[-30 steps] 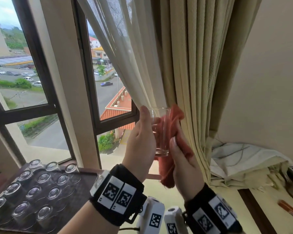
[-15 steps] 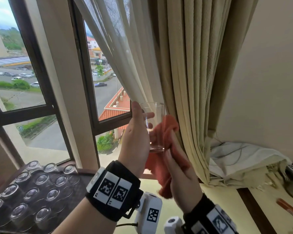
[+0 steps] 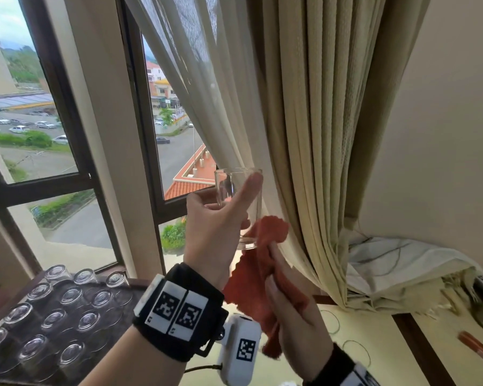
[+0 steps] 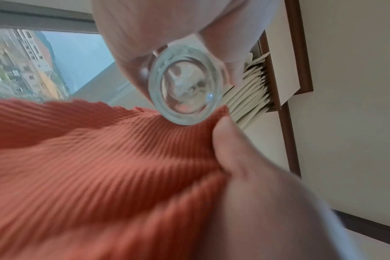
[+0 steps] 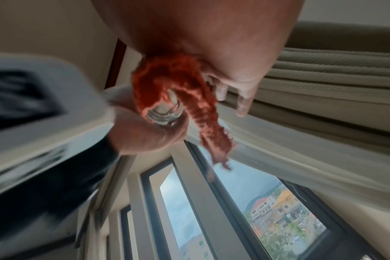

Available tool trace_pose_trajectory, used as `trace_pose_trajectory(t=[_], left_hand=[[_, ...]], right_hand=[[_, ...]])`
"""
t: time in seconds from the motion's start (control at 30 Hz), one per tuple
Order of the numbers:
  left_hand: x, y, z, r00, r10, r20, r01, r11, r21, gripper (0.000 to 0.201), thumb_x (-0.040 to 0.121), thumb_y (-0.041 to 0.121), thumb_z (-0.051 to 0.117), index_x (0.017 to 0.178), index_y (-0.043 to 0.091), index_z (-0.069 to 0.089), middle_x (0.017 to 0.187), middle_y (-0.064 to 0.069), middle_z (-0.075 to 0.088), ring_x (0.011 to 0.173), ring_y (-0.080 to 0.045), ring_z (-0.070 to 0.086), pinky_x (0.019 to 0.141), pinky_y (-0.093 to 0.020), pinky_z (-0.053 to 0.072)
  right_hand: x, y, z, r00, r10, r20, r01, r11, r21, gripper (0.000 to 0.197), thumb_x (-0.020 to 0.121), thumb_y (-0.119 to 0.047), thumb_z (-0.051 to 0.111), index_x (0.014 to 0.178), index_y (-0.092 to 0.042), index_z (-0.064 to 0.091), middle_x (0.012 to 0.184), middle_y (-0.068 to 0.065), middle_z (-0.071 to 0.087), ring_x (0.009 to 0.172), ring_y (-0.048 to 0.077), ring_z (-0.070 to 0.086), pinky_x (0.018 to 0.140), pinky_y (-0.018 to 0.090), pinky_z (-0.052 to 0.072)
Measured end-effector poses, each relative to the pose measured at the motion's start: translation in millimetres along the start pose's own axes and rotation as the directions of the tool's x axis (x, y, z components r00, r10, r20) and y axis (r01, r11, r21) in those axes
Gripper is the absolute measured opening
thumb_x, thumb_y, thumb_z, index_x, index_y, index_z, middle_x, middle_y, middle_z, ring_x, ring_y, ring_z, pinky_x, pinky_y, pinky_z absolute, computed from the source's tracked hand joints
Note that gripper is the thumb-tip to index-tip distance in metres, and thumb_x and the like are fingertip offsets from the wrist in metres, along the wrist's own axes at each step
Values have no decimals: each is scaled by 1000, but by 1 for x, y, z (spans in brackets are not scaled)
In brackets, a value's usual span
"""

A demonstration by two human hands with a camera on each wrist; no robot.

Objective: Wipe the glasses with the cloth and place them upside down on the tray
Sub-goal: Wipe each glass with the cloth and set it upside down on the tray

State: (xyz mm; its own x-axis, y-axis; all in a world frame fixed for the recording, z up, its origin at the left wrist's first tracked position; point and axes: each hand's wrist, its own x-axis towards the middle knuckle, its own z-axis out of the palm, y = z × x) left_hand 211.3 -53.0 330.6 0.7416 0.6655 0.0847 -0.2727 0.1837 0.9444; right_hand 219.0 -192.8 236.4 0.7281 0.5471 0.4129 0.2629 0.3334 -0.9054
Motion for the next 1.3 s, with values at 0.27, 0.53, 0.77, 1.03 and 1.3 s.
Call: trace_pose_trajectory(t=[0.27,0.53,0.77,1.03,1.3], left_hand=[[-30,-10,24,992,-48,119,50,999,-14,76,91,81,42,115,16,75,111,-7,80,110,-22,75,109,-50,54],[-9,-2,6,997,-55,48,56,998,-37,73,101,78,35,106,21,81,99,-9,78,93,-29,74,102,-57,58],[-19,-11,14,988,-53,147,45,998,53,73,105,70,26,108,16,75,78,0,76,67,-10,72,68,-34,59],[-5,-6,8,996,-26,88,35,994,-105,72,106,69,33,98,15,81,98,-15,81,98,-30,77,104,-53,57],[-16,-8,15,985,-36,171,38,999,-10,72,107,68,27,104,14,76,75,-3,73,64,-12,69,65,-30,58]], right_hand=[[51,-39,-14,975,-120,-188,103,990,-96,48,102,-45,56,144,-21,62,132,-15,68,118,2,62,102,24,47],[2,-3,-8,967,-228,110,251,918,-307,55,105,-31,47,159,-41,38,168,-9,37,155,18,35,123,47,31],[39,-28,-6,995,-52,-85,48,998,-51,48,106,-30,50,153,-36,49,118,-18,76,105,2,72,86,18,56],[17,-19,-3,981,-159,113,185,943,-278,55,107,-33,48,160,-45,36,167,-17,35,137,8,44,118,50,32],[35,-28,-4,994,23,-105,-17,998,57,32,107,-35,52,137,-30,61,119,-9,78,107,11,74,86,25,61]])
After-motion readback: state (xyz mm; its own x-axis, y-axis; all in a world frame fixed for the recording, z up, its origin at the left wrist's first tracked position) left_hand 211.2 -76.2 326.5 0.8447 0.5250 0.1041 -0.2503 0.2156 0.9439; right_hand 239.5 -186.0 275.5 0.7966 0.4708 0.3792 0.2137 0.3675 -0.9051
